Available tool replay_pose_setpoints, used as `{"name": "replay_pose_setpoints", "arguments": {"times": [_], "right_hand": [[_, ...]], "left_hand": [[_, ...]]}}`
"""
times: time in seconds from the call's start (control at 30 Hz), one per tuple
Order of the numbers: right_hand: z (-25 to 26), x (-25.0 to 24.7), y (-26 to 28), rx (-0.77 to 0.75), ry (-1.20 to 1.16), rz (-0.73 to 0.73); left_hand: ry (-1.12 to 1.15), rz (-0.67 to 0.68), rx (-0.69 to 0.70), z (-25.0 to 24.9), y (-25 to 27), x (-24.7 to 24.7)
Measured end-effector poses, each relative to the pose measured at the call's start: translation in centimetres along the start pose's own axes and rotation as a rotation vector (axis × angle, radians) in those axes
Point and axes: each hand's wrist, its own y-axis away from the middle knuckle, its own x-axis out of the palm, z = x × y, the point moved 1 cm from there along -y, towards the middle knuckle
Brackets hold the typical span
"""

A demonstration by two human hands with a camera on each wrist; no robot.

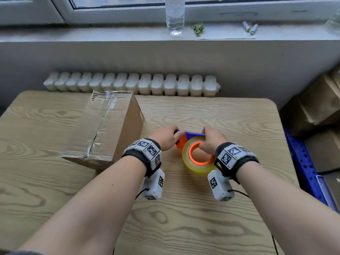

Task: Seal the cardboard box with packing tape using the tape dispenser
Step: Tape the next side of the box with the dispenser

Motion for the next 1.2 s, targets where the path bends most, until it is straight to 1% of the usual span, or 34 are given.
{"name": "replay_pose_setpoints", "arguments": {"times": [0.1, 0.17, 0.23, 0.3, 0.37, 0.43, 0.5, 0.63, 0.77, 0.9, 1.03, 1.2], "right_hand": [[0.7, -1.6, 0.8, 0.007, -0.029, -0.025], [1.1, -2.6, 1.5, 0.000, -0.032, -0.072], [1.6, -3.7, 2.3, 0.003, -0.048, -0.123], [2.1, -4.7, 3.3, -0.004, -0.066, -0.154], [2.8, -5.7, 4.4, -0.026, -0.077, -0.182], [3.8, -6.4, 5.6, -0.053, -0.076, -0.220], [4.8, -6.7, 6.7, -0.084, -0.063, -0.260], [6.8, -6.7, 8.7, -0.105, -0.068, -0.312], [8.5, -6.2, 10.3, -0.089, -0.079, -0.322], [10.4, -5.9, 11.7, -0.100, -0.074, -0.334], [12.0, -5.8, 12.8, -0.127, -0.061, -0.379], [13.7, -5.8, 14.0, -0.173, -0.028, -0.398]], "left_hand": [[0.034, -0.043, 0.003, -0.5, 0.5, -1.4], [0.059, -0.088, -0.008, -0.8, 0.9, -2.6], [0.076, -0.143, -0.038, -1.0, 1.4, -3.9], [0.128, -0.157, -0.069, -1.1, 1.8, -5.2], [0.268, -0.139, -0.091, -1.0, 2.1, -6.1], [0.482, -0.073, -0.150, -1.3, 2.8, -7.0], [0.616, -0.001, -0.186, -1.4, 4.0, -8.0], [0.749, -0.014, -0.136, -0.3, 6.1, -10.0], [0.785, 0.005, -0.078, 1.3, 7.6, -11.1], [0.720, -0.027, -0.056, 2.7, 9.1, -12.0], [0.744, -0.032, -0.024, 3.6, 10.2, -13.1], [0.756, -0.132, -0.024, 4.4, 11.5, -14.4]]}}
